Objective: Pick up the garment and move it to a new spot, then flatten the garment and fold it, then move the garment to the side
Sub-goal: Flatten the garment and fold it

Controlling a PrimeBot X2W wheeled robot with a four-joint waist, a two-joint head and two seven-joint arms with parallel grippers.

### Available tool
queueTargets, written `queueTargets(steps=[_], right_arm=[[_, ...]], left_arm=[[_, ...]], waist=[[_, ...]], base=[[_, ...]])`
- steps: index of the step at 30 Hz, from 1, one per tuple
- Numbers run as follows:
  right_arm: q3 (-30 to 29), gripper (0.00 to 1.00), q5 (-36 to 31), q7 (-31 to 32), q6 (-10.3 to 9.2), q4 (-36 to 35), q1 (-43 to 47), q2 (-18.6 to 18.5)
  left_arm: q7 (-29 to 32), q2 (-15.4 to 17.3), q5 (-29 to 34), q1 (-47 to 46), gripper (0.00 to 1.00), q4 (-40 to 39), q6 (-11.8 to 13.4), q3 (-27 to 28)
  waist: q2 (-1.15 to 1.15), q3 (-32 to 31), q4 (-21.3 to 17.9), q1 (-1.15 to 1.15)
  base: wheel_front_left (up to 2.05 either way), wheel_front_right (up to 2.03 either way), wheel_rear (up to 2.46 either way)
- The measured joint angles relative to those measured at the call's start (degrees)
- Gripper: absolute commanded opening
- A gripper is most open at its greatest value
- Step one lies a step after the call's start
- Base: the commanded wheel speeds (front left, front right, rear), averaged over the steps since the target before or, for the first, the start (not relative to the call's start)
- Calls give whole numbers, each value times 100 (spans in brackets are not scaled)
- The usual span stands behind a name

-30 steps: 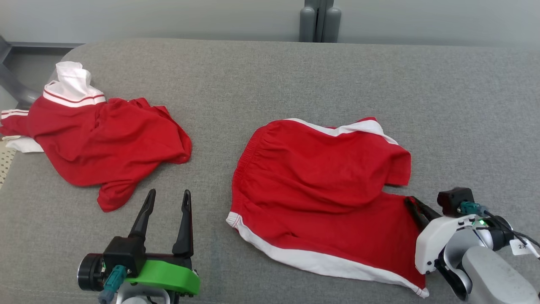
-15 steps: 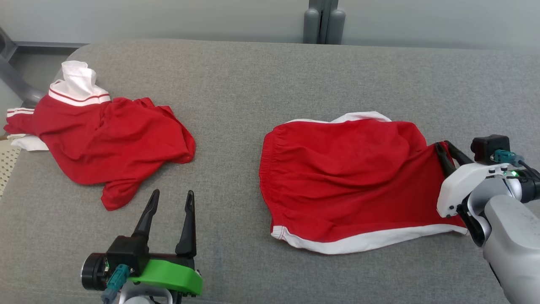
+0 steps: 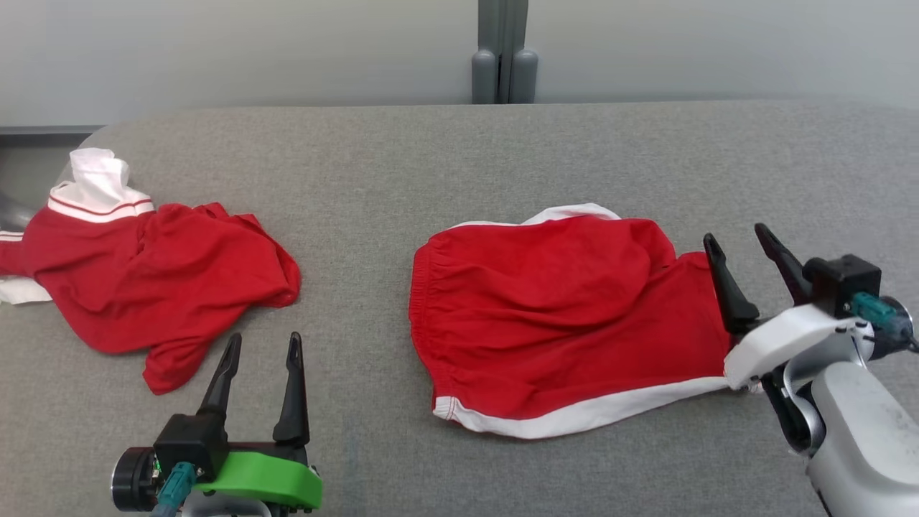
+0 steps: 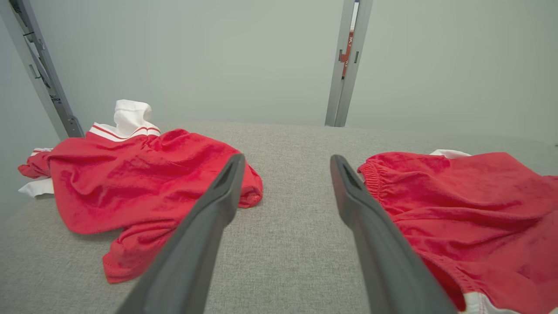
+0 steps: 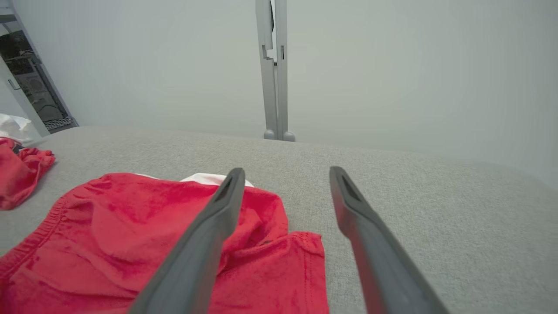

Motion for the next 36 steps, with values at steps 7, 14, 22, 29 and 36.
queueTargets(steps=[7, 14, 22, 29, 36], right_arm=[[-396, 100, -168, -2, -1, -1310, 1039, 201], [-773, 100, -237, -2, -1, -2164, 2069, 517], [-831, 100, -342, -2, -1, -2380, 2403, 660], [-872, 100, -394, -2, -1, -2424, 2489, 724], [-866, 100, -428, -2, -1, -2404, 2508, 748]], left_arm=[[0, 7, 52, 92, 100, -51, -22, 155], [0, 9, 114, 104, 100, -35, -87, 248], [0, 41, 148, 192, 100, -12, -87, 334], [0, 80, 149, 202, 100, 60, -96, 360], [0, 90, 149, 222, 100, 73, -96, 368]], waist=[[0, -163, -264, 0], [0, -297, -456, 0], [0, -410, -470, 0], [0, -476, -473, 0], [0, -512, -491, 0]], base=[[0, 0, 0], [0, 0, 0], [0, 0, 0], [0, 0, 0], [0, 0, 0]])
